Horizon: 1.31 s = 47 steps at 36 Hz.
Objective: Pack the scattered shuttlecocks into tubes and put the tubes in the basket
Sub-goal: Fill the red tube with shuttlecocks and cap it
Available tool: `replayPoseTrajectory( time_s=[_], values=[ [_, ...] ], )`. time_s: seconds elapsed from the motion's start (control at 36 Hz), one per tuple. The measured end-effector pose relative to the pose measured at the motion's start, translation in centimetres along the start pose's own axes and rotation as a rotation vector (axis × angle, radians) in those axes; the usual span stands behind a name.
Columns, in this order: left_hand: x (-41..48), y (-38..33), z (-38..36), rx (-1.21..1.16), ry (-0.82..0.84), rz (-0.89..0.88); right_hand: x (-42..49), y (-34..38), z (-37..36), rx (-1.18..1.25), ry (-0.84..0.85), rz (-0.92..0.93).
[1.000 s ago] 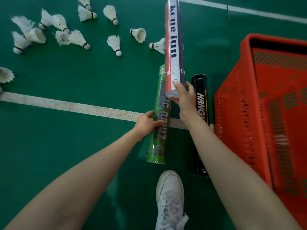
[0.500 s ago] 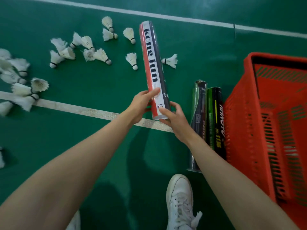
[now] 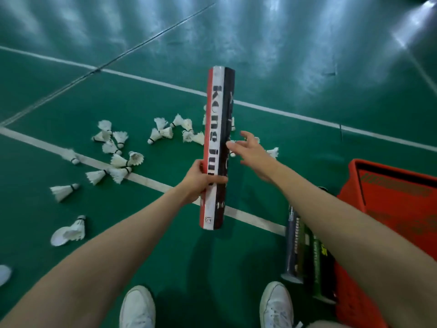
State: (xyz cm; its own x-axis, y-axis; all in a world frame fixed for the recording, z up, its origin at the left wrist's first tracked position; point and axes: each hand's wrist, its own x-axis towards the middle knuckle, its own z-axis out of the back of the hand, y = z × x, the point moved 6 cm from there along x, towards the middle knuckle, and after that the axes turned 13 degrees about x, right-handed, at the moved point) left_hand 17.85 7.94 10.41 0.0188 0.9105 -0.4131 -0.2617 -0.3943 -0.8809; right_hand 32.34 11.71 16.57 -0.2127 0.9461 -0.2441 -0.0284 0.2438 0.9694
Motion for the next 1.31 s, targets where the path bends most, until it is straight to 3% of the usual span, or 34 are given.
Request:
replayPoseTrajectory(
  time_s=[0.25, 0.44, 0.67, 0.81, 0.89, 1.08, 1.22, 1.31],
  values=[
    [-6.1, -3.4, 5.5, 0.320, 0.035, -0.146, -3.5, 10.1, -4.8, 0.160, -0.135, 0.220],
    [-10.5, -9.1, 9.3, 0.241, -0.052, -0.423, -7.4, 10.6, -10.2, 0.020, 0.055, 0.313],
    [-10.5, -7.3, 12.2, 0.389, -0.196, -0.429, -6.5, 10.2, -12.2, -0.087, 0.126, 0.217],
    [-5.7, -4.1, 12.9, 0.738, -0.297, -0.368, -1.9, 6.1, -9.9, 0.096, 0.038, 0.134],
    [-0.9, -1.4, 12.2, 0.874, -0.245, -0.292, 3.4, 1.6, -7.9, 0.162, 0.018, 0.016],
    [16.1, 4.9, 9.3, 1.090, -0.095, -0.184, 18.3, -10.7, -1.7, -0.017, 0.039, -0.236],
    [22.7, 6.8, 6.8, 1.158, -0.073, -0.147, 23.7, -15.7, 2.8, -0.076, -0.119, -0.252],
    [25.2, 7.1, 5.7, 1.174, -0.056, -0.108, 25.4, -16.9, 5.9, -0.294, -0.220, -0.235]
  ],
)
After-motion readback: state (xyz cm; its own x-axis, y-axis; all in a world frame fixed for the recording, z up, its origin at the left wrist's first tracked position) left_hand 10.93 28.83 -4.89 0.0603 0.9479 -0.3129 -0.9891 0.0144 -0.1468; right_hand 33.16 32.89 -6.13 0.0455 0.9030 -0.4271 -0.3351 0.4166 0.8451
